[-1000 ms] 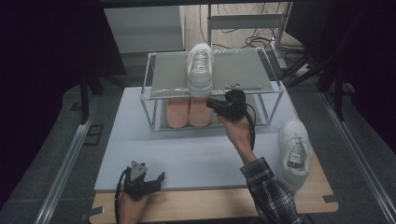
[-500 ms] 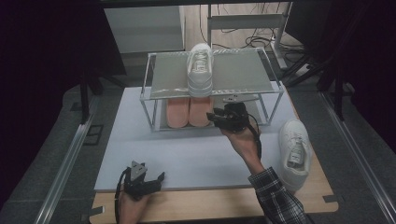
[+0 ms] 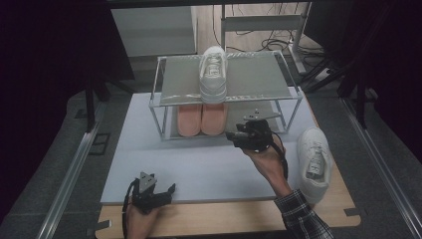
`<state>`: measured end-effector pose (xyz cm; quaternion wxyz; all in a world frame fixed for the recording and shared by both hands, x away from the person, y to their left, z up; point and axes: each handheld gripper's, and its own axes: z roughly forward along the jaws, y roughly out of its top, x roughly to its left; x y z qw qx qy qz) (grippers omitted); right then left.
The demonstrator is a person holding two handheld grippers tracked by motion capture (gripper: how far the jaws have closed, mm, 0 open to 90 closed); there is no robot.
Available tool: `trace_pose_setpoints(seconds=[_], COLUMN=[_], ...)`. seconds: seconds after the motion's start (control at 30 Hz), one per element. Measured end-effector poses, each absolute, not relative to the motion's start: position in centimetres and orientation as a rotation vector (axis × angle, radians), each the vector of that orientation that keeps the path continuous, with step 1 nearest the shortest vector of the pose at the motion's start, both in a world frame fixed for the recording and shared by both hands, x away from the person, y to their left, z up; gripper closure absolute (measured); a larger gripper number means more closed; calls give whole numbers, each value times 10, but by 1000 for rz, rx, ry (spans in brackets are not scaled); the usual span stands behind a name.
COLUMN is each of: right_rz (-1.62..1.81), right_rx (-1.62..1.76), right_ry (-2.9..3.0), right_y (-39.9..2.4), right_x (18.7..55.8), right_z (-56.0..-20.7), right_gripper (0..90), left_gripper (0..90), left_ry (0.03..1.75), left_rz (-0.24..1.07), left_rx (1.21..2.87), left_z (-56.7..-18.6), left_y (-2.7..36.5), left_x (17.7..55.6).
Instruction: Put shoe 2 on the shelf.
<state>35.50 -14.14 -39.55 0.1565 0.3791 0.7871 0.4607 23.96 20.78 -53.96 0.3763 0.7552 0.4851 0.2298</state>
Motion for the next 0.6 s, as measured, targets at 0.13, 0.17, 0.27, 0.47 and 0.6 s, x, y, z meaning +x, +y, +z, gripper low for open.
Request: trace_pose_setpoints(seconds=[0.13, 0.17, 0.27, 0.47, 0.6], right_rz=[1282, 1268, 1240, 1182, 1152], right_rx=[1078, 1077, 1091, 1131, 1172], right_ry=[2269, 2270, 2272, 2262, 2238], right_y=[-148, -150, -157, -178, -195], right_x=[351, 350, 348, 346, 344], right_z=[-399, -400, -402, -404, -404], right_gripper=[458, 461, 471, 501, 501], left_gripper=[127, 127, 126, 126, 126], left_ry=[1241, 1241, 1241, 1240, 1241], left_rz=[588, 588, 588, 588, 588], left_rx=[1932, 1932, 1931, 1932, 1932], left_z=[-540, -540, -540, -540, -540], left_y=[208, 208, 208, 208, 208], left_x=[240, 240, 240, 240, 240])
